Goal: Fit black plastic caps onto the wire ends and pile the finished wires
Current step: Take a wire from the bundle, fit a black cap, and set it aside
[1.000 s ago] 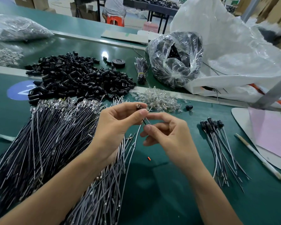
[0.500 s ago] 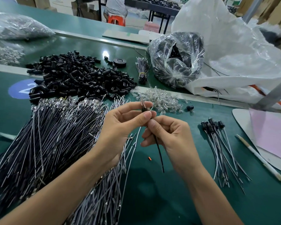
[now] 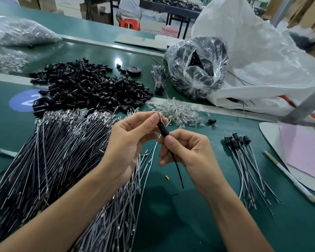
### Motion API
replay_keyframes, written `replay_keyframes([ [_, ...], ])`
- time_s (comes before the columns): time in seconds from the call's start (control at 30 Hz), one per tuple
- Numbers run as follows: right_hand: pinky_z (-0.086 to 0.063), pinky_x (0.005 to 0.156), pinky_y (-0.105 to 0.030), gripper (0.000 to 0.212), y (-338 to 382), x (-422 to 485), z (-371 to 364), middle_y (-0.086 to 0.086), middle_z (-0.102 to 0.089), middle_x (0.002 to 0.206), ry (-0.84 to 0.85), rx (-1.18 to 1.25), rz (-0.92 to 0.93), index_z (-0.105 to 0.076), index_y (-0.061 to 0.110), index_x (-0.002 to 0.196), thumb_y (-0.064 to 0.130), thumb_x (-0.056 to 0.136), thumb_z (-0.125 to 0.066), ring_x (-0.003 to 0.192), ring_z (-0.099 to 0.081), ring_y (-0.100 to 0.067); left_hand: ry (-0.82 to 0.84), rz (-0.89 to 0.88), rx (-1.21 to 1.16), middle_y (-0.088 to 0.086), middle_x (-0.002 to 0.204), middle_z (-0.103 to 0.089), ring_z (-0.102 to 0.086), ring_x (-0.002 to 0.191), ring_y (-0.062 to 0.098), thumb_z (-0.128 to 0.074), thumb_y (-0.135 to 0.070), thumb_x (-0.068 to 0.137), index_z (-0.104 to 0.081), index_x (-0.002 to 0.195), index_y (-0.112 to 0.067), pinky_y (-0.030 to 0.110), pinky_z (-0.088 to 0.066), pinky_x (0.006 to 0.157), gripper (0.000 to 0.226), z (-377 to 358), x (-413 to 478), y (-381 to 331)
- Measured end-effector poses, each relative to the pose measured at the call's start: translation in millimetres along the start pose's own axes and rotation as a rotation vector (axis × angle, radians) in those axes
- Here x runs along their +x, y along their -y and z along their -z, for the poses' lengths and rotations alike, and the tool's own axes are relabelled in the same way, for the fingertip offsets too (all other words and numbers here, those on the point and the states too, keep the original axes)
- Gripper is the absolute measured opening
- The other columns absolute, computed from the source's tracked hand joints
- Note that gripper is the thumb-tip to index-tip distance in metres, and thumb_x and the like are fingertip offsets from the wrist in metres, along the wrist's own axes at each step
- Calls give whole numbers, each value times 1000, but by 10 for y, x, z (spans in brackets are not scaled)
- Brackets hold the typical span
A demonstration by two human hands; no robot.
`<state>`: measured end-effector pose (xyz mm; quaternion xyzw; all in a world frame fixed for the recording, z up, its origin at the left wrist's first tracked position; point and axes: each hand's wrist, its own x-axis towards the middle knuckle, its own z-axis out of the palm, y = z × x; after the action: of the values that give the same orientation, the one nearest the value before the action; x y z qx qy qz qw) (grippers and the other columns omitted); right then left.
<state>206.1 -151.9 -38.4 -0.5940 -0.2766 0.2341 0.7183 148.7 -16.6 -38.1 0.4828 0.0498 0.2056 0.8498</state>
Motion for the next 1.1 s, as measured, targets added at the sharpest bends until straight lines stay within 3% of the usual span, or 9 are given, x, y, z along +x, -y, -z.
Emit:
replay_keyframes([
  [0.23,-53,55,-21,15,14,-8,7,-6,-69,64,-31,-48,14,-67,3,83,3,93,-56,52,-64,-16,-40,-104,139,6,91,-76,-68,79,12,-67,-28,78,-78,87,-16,21,-53,70,18,-24,6,47],
  [0.53,-53,56,-22,14,-5,-12,-4,-7,-69,65,-60,-108,40,-67,1,84,3,93,-57,53,-64,-19,-49,-172,214,6,91,-76,-69,80,13,-67,-23,86,-78,87,-19,21,-53,69,12,-19,-4,47],
  [0.87,-52,56,-22,16,-8,-9,5,-9,-69,66,-47,-145,27,-69,4,83,4,94,-57,54,-64,-20,-44,-168,185,6,84,-76,-68,79,14,-70,-15,79,-73,81,-17,20,-52,68,4,2,2,43],
  [1.1,-53,59,-20,18,-14,-3,19,-5,-73,74,-42,-227,73,-72,8,87,3,94,-57,58,-67,-16,-41,-130,135,4,83,-75,-67,78,12,-79,-28,66,-75,76,-19,20,-53,69,14,6,3,22],
])
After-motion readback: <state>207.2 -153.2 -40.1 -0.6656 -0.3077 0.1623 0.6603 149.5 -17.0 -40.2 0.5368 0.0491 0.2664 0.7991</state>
